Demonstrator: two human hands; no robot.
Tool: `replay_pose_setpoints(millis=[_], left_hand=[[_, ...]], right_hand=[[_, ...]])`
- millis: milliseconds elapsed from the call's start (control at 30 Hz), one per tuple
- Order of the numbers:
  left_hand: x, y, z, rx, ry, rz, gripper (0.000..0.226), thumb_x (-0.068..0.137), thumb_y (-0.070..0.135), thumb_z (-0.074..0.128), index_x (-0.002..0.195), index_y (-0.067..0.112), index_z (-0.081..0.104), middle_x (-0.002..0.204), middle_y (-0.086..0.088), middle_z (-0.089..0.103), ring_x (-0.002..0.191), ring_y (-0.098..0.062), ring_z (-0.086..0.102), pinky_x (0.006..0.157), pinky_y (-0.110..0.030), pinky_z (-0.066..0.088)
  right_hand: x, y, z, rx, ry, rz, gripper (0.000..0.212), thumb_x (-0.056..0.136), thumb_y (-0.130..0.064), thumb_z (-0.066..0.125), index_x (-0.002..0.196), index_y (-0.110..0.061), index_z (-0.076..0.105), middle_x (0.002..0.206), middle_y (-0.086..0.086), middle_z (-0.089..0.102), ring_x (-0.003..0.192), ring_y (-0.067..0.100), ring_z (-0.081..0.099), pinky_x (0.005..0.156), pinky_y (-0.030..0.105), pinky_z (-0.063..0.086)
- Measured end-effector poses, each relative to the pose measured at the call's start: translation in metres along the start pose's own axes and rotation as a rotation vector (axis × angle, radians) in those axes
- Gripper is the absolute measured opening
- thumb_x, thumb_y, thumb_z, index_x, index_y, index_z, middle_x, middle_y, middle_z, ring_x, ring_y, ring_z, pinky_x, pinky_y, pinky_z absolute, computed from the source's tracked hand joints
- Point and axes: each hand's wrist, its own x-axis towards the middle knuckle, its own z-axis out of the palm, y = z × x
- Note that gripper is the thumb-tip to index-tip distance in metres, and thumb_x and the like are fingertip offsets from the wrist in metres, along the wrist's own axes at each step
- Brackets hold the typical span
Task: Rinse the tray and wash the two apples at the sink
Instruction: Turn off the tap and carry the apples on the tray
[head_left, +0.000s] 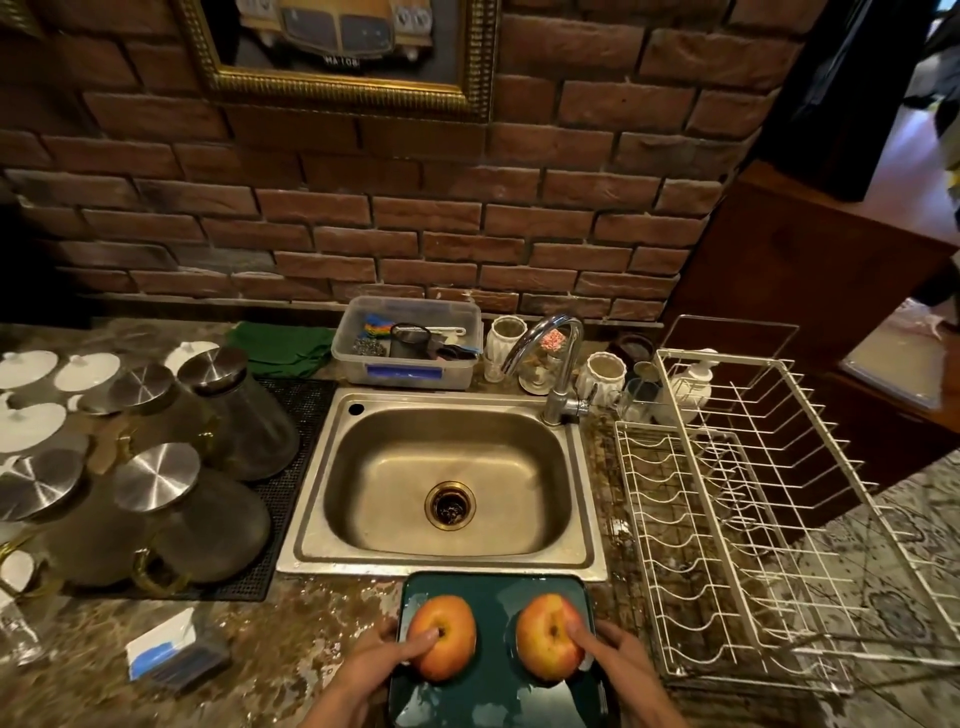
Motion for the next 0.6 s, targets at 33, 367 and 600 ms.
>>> replay_pose_setpoints(millis=[33, 367, 600], left_hand=[[-0.001, -0.001, 0.0, -0.004, 0.002, 0.001, 0.122, 0.041, 0.024, 0.098, 0.146, -0.002, 0.042, 0.139, -0.024, 0.054, 0.123, -0.042, 0.056, 0.11, -0.054, 0.044], [-0.019, 0.008, 0.003, -0.088, -0.07, 0.013, 0.134, 0.038, 0.02, 0.101, 0.154, 0.011, 0.034, 0.156, -0.017, 0.038, 0.14, -0.041, 0.038, 0.118, -0.055, 0.031], [-0.029, 0.021, 0.001, -0.021, -0.036, 0.061, 0.128, 0.045, 0.025, 0.099, 0.154, 0.014, 0.033, 0.158, -0.017, 0.036, 0.139, -0.041, 0.041, 0.115, -0.053, 0.036]], right_hand=[[0.001, 0.001, 0.0, 0.002, -0.003, 0.002, 0.118, 0.046, -0.048, 0.092, 0.143, 0.002, 0.046, 0.145, 0.018, 0.052, 0.134, 0.032, 0.048, 0.112, 0.037, 0.036], [-0.014, -0.004, 0.004, 0.037, 0.021, -0.001, 0.081, 0.07, -0.026, 0.087, 0.14, -0.001, 0.053, 0.145, 0.016, 0.054, 0.139, 0.03, 0.044, 0.117, 0.036, 0.028], [-0.026, -0.007, 0.008, 0.133, 0.022, -0.047, 0.13, 0.037, -0.044, 0.09, 0.148, 0.0, 0.04, 0.152, 0.019, 0.045, 0.14, 0.033, 0.042, 0.12, 0.045, 0.029]])
